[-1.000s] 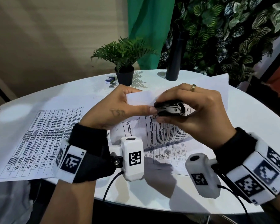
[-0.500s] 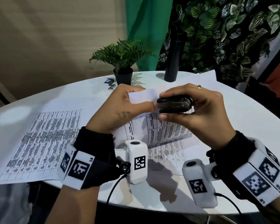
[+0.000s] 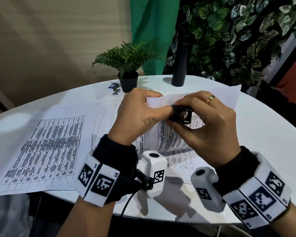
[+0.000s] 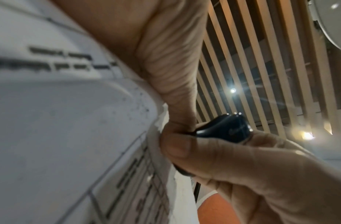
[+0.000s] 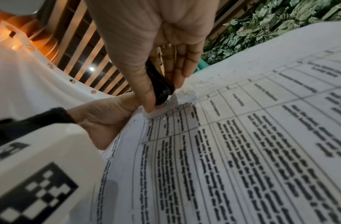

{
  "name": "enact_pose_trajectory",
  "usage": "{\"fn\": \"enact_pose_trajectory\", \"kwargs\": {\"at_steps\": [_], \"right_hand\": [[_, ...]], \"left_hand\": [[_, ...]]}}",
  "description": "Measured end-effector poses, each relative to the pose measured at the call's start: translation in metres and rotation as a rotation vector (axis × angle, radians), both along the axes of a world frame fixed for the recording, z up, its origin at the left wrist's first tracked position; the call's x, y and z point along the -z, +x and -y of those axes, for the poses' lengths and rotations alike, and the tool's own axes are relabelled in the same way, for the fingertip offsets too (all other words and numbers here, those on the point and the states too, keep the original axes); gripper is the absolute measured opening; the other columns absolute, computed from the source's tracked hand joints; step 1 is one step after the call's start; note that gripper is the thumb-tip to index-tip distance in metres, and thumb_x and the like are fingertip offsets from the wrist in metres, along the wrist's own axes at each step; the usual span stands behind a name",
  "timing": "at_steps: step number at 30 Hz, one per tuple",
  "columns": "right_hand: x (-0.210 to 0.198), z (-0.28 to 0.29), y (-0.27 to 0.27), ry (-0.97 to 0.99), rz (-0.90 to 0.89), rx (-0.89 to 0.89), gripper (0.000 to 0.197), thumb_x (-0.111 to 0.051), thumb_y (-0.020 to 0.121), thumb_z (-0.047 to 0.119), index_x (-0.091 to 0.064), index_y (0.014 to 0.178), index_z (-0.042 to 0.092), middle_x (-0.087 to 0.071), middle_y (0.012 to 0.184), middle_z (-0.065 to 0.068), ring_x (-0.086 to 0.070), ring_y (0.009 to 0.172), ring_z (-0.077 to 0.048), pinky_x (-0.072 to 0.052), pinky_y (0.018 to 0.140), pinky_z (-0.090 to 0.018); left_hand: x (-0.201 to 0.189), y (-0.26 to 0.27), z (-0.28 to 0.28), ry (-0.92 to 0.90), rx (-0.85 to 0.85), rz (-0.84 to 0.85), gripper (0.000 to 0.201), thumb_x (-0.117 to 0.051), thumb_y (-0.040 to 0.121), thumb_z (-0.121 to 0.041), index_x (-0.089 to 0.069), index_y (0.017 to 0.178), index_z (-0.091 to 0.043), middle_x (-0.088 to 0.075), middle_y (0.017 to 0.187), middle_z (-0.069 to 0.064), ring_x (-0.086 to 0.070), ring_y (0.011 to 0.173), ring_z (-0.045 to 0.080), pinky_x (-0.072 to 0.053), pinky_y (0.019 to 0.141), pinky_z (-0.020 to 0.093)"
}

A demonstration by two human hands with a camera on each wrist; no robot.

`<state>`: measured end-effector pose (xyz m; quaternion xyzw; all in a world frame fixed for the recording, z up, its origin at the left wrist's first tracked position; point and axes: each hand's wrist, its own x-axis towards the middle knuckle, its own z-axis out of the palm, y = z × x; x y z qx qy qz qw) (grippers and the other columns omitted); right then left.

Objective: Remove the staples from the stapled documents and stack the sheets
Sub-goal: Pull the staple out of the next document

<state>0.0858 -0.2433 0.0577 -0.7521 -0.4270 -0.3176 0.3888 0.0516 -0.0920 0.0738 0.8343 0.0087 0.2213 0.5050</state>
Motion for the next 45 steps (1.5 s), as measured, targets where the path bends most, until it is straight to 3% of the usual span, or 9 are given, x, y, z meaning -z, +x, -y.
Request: {"fn": "enact_pose_trajectory", "kwargs": {"at_steps": [5,15,22,26,31,34,37,41,45], "right_hand": [[-0.002,0.010,-0.007,0.012,0.069,0.069,0.021,-0.077,0.075,0.019,-0.068,0.083,0.002,-0.065,0.081,-0.009,-0.061,0.075,-0.027,-0.047,0.067,-0.034],[0.025,0.032,0.000,-0.307,-0.368,0.173,0.024,-0.084,0.063,0.024,-0.068,0.080,0.017,-0.063,0.077,0.003,-0.059,0.073,-0.019,-0.050,0.068,-0.039],[0.002,0.041,0.013,-0.247,-0.365,0.110,0.044,-0.085,0.059,0.030,-0.068,0.097,0.016,-0.055,0.107,0.002,-0.053,0.090,-0.011,-0.047,0.079,-0.027],[-0.028,0.037,0.018,-0.246,-0.402,-0.031,0.046,-0.084,0.054,0.038,-0.069,0.095,0.022,-0.039,0.136,0.005,-0.051,0.109,-0.004,-0.043,0.081,-0.016],[-0.047,0.027,0.019,-0.373,-0.458,-0.060,0.046,-0.084,0.053,0.037,-0.072,0.094,0.020,-0.064,0.092,0.004,-0.057,0.080,-0.007,-0.046,0.070,-0.019],[-0.049,0.021,0.013,-0.372,-0.424,-0.002,0.046,-0.083,0.051,0.039,-0.072,0.089,0.017,-0.063,0.087,0.000,-0.059,0.078,-0.013,-0.050,0.072,-0.033],[-0.049,0.016,0.007,-0.356,-0.417,0.020,0.045,-0.081,0.051,0.043,-0.072,0.085,0.014,-0.063,0.083,-0.002,-0.059,0.077,-0.017,-0.048,0.070,-0.038],[-0.046,0.016,0.002,-0.344,-0.430,0.045,0.043,-0.082,0.052,0.043,-0.072,0.084,0.016,-0.062,0.080,0.000,-0.058,0.075,-0.015,-0.045,0.069,-0.034],[-0.046,0.019,-0.001,-0.305,-0.458,0.007,0.039,-0.083,0.052,0.039,-0.073,0.086,0.023,-0.063,0.081,0.003,-0.058,0.077,-0.012,-0.046,0.070,-0.031]], "left_hand": [[0.005,0.006,-0.017,-0.012,-0.171,-0.086,0.060,-0.064,0.049,-0.054,-0.071,0.090,-0.012,-0.072,0.098,0.008,-0.067,0.094,0.026,-0.054,0.085,0.043],[-0.008,0.000,-0.027,0.013,-0.102,-0.150,0.049,-0.074,0.056,-0.037,-0.073,0.096,-0.009,-0.073,0.094,0.007,-0.069,0.086,0.021,-0.055,0.084,0.039],[-0.013,-0.004,-0.023,0.004,0.005,-0.169,0.022,-0.084,0.065,-0.014,-0.076,0.085,-0.007,-0.075,0.085,0.010,-0.070,0.081,0.026,-0.054,0.080,0.041],[-0.014,-0.005,-0.024,-0.007,0.098,-0.176,0.032,-0.085,0.057,-0.024,-0.076,0.084,-0.008,-0.074,0.084,0.010,-0.066,0.075,0.018,-0.053,0.074,0.036],[-0.014,-0.007,-0.025,0.119,0.056,-0.098,0.026,-0.086,0.061,-0.032,-0.073,0.072,-0.012,-0.063,0.066,-0.003,-0.055,0.063,0.009,-0.042,0.062,0.025],[-0.016,-0.004,-0.022,0.449,-0.227,-0.004,0.047,-0.070,0.050,-0.069,-0.072,0.080,-0.033,-0.067,0.080,-0.012,-0.058,0.091,0.016,-0.042,0.083,0.040],[-0.021,-0.002,-0.009,0.647,-0.270,-0.047,0.045,-0.072,0.059,-0.065,-0.071,0.094,-0.037,-0.064,0.091,-0.010,-0.048,0.103,0.018,-0.023,0.082,0.036],[-0.023,0.003,-0.004,0.652,-0.157,-0.074,0.026,-0.072,0.072,-0.052,-0.073,0.081,-0.027,-0.063,0.073,-0.005,-0.054,0.087,0.021,-0.029,0.082,0.037],[-0.022,0.005,-0.011,0.458,0.059,-0.124,0.041,-0.065,0.064,-0.054,-0.074,0.075,-0.016,-0.064,0.063,0.006,-0.059,0.070,0.029,-0.044,0.073,0.040]]}}
